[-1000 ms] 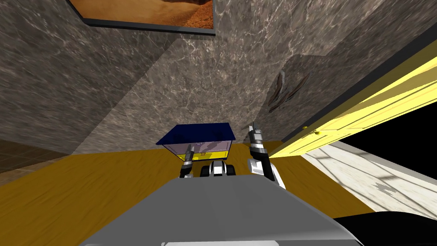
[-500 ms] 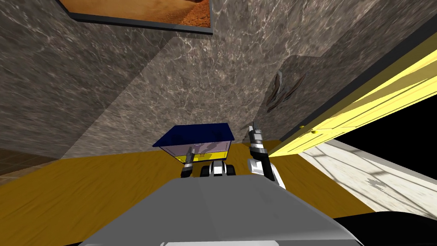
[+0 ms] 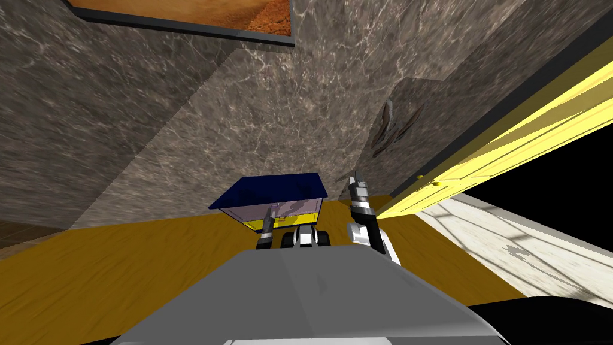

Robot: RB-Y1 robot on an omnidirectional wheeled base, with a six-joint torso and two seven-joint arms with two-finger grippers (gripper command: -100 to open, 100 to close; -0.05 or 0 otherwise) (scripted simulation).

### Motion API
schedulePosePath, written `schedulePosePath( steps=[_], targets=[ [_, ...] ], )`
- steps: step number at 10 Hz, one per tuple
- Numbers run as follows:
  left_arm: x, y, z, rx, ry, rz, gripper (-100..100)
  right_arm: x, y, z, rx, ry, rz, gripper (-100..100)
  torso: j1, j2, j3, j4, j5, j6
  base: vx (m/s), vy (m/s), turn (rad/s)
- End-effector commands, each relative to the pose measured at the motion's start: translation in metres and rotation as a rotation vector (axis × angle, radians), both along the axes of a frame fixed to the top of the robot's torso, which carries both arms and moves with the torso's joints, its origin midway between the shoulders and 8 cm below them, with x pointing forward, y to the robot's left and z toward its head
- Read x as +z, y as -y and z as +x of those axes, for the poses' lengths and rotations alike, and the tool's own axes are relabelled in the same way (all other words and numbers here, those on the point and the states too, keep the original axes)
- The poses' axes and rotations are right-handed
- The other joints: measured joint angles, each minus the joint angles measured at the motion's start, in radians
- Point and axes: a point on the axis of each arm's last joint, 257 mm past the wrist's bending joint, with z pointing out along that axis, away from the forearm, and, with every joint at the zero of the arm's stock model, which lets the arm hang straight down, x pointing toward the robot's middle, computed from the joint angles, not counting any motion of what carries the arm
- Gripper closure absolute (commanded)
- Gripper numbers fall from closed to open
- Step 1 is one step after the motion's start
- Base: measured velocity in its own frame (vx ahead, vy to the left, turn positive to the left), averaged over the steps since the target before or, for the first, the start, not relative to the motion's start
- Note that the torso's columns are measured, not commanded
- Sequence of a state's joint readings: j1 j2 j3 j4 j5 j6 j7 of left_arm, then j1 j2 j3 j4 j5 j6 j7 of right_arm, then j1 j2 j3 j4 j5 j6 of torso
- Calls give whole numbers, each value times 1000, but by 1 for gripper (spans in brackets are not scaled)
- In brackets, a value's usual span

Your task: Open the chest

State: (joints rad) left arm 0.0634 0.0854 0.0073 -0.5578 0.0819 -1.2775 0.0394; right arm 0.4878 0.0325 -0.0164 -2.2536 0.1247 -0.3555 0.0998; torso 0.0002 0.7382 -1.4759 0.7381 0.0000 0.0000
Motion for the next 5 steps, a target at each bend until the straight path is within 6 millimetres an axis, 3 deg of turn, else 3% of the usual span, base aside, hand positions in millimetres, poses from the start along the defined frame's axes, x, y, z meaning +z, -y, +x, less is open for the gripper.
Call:
schedulePosePath(
  steps=[1,2,5],
  targets=[
    [-3,3,0,0,-5,-6,-100,0,0,0,0,0,0,0,0,0,0,0,0,0,5,-2,-5],
    [1,2,15,-3,-5,-7,-100,0,0,0,0,0,0,0,0,0,0,0,0,0,-10,-9,20],
    [7,-1,34,-6,-5,-7,-100,0,0,0,0,0,0,0,0,0,0,0,0,0,-14,-10,11]
  ],
)
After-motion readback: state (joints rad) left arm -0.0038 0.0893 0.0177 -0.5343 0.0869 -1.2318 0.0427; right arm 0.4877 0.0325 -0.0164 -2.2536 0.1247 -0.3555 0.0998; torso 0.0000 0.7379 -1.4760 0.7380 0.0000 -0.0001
